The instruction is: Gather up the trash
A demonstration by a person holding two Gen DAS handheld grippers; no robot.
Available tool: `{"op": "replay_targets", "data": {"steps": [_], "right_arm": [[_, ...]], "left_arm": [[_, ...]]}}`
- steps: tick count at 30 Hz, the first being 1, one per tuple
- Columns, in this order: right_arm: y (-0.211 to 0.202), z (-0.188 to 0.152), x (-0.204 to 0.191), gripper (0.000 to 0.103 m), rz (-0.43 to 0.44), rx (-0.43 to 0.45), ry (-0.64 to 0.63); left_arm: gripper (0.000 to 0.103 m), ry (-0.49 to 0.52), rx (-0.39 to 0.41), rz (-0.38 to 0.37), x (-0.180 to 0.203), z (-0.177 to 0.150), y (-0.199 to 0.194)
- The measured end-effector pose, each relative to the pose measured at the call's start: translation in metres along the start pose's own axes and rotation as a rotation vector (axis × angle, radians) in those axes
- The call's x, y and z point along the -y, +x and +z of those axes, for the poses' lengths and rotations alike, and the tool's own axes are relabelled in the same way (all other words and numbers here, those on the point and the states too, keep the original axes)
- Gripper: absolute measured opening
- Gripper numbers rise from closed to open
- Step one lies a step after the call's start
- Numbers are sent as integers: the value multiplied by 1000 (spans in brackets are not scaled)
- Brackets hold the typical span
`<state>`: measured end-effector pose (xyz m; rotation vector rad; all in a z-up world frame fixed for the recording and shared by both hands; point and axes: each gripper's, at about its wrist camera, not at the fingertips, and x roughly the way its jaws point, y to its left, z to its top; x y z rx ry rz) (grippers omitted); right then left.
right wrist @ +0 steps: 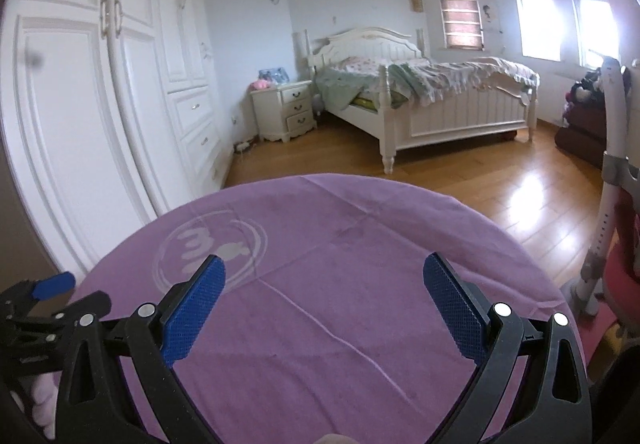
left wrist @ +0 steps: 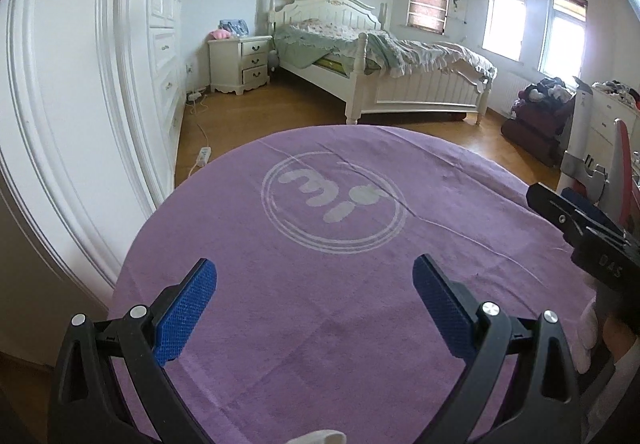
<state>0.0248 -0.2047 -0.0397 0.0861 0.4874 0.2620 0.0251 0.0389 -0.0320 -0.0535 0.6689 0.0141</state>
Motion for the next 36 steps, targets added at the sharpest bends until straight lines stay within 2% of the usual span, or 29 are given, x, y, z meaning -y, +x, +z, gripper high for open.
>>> {"op": "replay_targets", "data": {"steps": [10, 27, 36], "right_arm": [[-5, 0, -1, 98, 17, 5, -16], [-5, -1, 17, 98, 31, 8, 115], [-4, -1, 18, 98, 32, -4, 130]], "left_arm": [[98, 1, -14, 20, 2, -2, 0], [98, 16, 3, 31, 3, -3, -4], [98, 15, -11, 26, 2, -1, 0]]}}
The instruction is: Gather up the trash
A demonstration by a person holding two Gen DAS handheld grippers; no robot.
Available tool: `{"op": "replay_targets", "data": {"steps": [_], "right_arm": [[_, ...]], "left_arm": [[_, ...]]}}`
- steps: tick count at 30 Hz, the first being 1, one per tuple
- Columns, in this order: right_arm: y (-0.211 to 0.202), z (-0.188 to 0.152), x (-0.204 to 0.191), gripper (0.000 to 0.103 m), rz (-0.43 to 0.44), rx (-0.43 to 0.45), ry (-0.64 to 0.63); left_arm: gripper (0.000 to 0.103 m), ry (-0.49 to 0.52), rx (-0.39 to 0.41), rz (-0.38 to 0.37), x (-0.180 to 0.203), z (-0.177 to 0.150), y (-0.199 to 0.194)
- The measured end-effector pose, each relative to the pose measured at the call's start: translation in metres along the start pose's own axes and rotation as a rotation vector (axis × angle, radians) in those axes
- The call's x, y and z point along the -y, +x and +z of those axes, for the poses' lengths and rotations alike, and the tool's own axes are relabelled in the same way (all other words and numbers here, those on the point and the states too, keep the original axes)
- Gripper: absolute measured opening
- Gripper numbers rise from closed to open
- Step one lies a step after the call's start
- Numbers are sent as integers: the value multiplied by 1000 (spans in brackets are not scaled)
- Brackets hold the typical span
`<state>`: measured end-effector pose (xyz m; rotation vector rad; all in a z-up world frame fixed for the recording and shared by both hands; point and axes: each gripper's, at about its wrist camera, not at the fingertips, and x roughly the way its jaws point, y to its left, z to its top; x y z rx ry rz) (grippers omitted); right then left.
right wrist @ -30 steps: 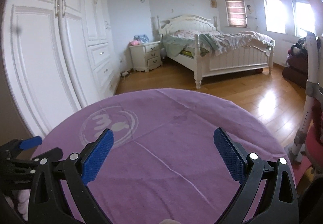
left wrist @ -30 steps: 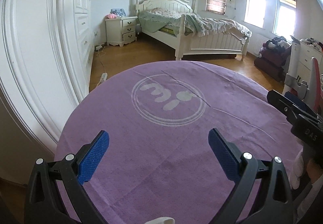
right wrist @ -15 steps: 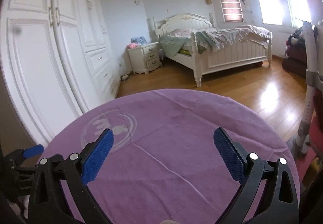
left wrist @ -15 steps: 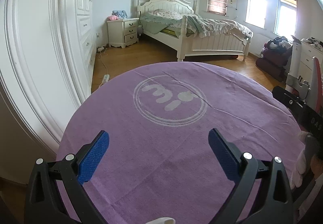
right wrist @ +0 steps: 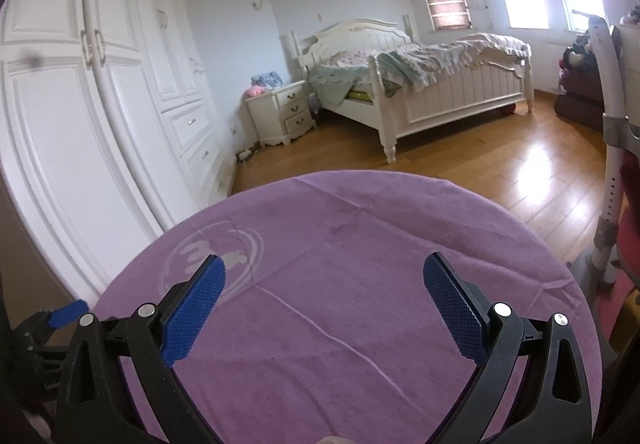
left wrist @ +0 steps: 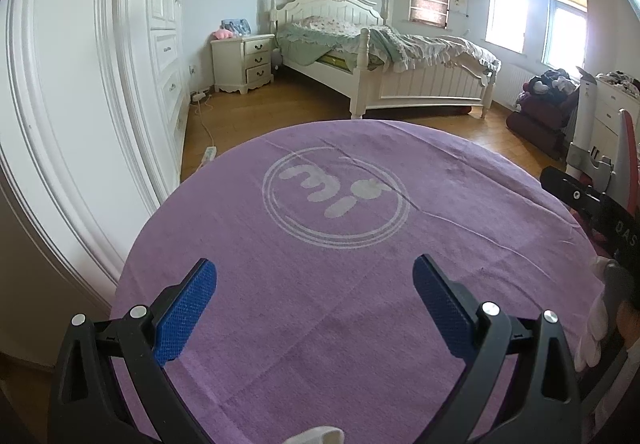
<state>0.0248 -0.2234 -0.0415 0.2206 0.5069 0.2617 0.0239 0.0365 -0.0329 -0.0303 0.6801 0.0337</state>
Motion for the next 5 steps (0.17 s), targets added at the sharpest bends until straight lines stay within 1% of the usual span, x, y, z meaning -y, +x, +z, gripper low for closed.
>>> {"op": "replay_targets", "data": {"steps": [5], "right_arm": [[-1, -1, 1, 98, 1, -2, 11]], "left_arm": [[98, 1, -6, -4, -2, 2, 3]]}}
